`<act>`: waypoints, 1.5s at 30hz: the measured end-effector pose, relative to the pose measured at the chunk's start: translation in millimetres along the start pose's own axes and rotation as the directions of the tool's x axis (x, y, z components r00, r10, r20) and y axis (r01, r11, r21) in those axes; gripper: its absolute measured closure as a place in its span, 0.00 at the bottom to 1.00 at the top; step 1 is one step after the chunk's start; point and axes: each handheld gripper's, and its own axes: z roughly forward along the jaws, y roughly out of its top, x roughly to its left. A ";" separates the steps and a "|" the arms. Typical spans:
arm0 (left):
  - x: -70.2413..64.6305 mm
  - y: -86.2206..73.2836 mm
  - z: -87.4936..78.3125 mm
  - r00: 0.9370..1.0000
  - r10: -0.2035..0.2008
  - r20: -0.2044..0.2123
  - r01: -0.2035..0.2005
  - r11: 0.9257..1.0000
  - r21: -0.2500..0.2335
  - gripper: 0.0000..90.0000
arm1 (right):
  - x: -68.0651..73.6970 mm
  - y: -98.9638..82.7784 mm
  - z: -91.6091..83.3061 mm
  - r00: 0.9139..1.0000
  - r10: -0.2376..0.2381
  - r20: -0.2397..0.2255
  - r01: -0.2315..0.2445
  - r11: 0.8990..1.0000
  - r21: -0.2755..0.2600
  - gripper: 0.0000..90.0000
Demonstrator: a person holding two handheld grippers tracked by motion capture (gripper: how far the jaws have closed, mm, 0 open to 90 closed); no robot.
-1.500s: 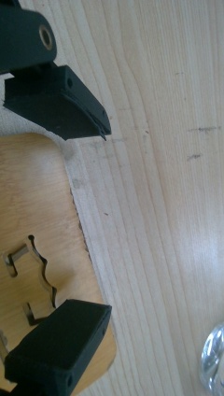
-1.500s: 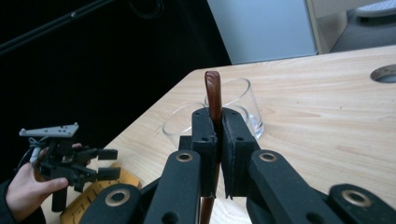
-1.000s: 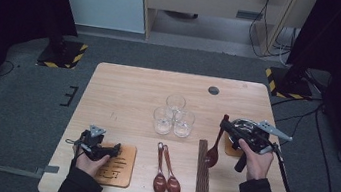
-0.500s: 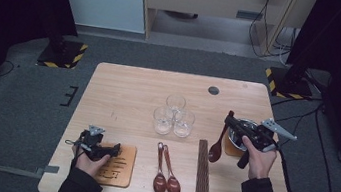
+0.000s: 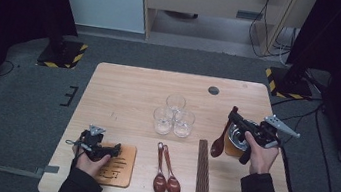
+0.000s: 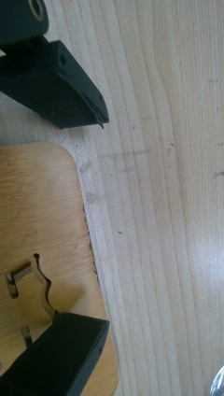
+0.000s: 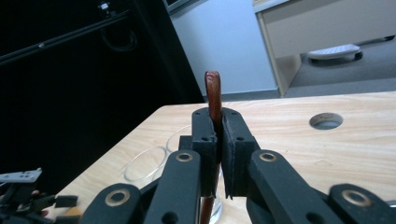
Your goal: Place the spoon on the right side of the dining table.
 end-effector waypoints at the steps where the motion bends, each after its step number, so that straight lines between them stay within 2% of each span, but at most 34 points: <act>1: 0.0 0.0 0.0 1.000 0.000 0.000 0.000 1.000 0.000 0.03 | -0.4 0.2 0.4 1.000 0.001 0.001 -0.001 1.000 -0.001 0.95; 32: 0.1 0.0 0.0 1.000 0.000 0.001 0.000 1.000 0.000 0.03 | -22.4 18.4 2.7 0.997 0.022 0.074 -0.017 0.997 -0.075 0.95; 45: -0.1 0.0 0.1 1.000 -0.002 0.002 0.002 1.000 0.001 0.02 | -35.1 25.3 1.2 0.993 0.040 0.113 -0.028 0.995 -0.100 0.95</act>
